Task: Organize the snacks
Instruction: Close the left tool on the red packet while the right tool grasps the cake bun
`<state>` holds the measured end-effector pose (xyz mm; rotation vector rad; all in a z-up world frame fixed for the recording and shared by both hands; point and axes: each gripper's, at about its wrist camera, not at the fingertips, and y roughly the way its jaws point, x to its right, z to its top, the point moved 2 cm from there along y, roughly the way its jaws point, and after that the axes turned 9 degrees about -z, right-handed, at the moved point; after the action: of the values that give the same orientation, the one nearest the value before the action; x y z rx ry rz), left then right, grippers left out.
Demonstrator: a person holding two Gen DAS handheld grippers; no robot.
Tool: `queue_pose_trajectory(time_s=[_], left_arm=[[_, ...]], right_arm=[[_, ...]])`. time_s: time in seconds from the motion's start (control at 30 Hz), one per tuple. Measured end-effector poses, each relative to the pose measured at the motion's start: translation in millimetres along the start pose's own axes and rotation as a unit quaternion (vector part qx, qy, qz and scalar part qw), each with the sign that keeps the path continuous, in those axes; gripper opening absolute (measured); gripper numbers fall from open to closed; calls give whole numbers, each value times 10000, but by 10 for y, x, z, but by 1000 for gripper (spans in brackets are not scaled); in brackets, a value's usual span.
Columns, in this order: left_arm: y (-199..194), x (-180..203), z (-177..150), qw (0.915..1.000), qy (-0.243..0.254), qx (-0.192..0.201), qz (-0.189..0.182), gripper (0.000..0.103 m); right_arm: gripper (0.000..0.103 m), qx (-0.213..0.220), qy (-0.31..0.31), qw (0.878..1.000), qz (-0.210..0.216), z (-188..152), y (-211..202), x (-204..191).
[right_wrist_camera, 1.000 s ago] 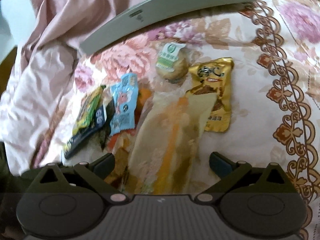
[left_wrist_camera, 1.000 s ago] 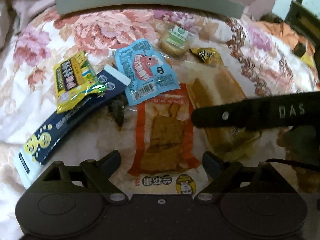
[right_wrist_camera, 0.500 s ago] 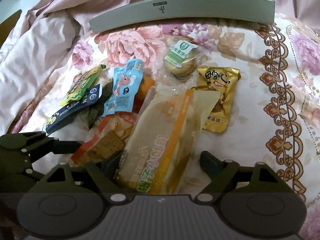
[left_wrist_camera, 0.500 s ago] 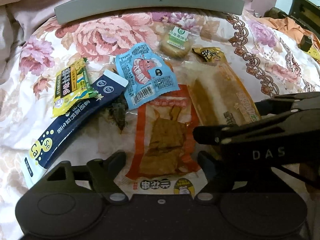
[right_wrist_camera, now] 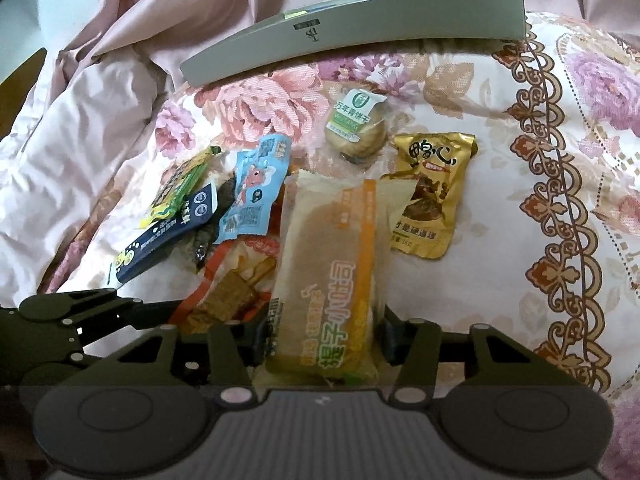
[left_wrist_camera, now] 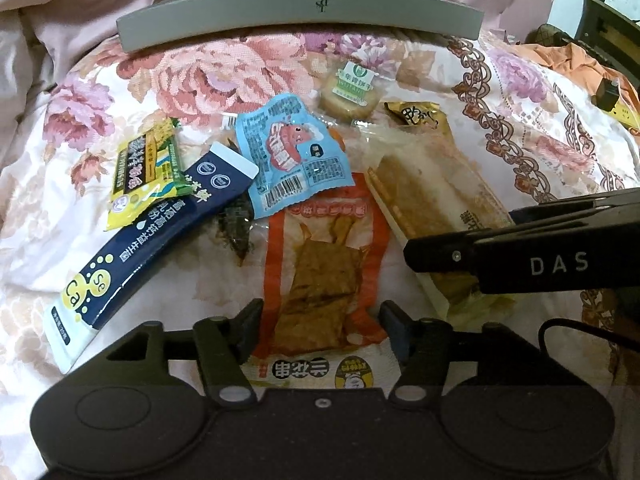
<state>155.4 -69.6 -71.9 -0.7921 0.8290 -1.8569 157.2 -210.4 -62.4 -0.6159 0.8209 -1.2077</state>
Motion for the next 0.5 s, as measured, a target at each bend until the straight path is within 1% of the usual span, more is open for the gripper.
queue_pose_trajectory(time_s=[0.07,0.1,0.13,0.17,0.23,0.4,0.5], left_arm=[[35,-7,23,10000,-15,-36,-19,73],[55,-10,35,10000,-17,-59,-36,77],[77,-5,47,10000,-10,-80,-38,79],[96,1,58,10000,1,-87,-22,81],[114,19,62,10000,33,-80,39,81],[53,17,40,10000,22,-4,-18,62],[13,-5,28,9999,-86,-5,-60,58]], right_arm=[[57,-29,41,10000,40,9,19,2],[59,-65,111,9999,87,10,39,16],[62,-121,206,9996,147,13,64,34],[63,-162,308,9992,216,17,88,51],[63,-171,414,9986,268,29,103,67],[59,-157,438,9985,275,26,99,71],[57,-140,398,9988,266,18,83,65]])
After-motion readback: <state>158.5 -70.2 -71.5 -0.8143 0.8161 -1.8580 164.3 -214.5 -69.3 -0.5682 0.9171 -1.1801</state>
